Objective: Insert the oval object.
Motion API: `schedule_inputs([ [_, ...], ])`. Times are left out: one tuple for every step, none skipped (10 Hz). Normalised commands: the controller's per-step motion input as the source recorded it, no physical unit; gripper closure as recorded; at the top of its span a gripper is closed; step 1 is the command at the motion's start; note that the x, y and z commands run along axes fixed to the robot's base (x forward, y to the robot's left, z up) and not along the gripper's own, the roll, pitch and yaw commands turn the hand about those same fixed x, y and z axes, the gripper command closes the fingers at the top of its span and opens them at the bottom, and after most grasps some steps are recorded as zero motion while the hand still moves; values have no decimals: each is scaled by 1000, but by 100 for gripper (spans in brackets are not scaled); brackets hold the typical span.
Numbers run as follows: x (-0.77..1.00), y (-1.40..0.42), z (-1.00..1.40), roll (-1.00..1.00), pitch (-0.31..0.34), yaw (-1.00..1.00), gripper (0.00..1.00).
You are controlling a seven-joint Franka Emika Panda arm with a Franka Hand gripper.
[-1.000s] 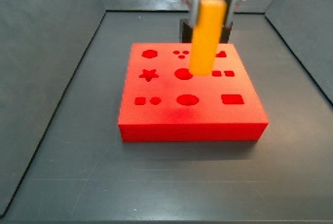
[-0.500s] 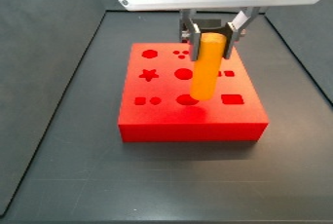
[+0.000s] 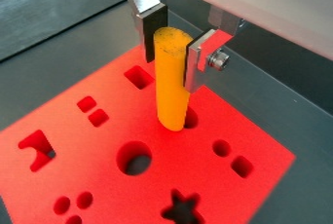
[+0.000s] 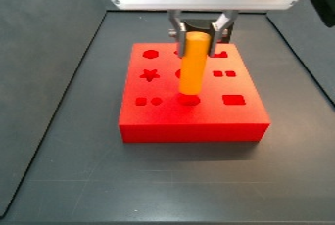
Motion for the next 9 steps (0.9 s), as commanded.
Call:
schedule_inputs([
  [-126, -60, 20, -236, -203, 0, 100],
  [60, -129, 0, -129, -213, 71, 100],
  [320, -54, -66, -71, -169, 180, 100],
  [129, -57, -143, -14, -140, 171, 100],
  [-17, -109, -114, 0, -79, 191, 100],
  [-43, -254, -103, 0, -86, 123, 100],
  [-109, -214, -123, 0, -87, 123, 100],
  [-3, -117, -191, 0, -89, 86, 100],
  [174, 77, -317, 0, -24, 57, 100],
])
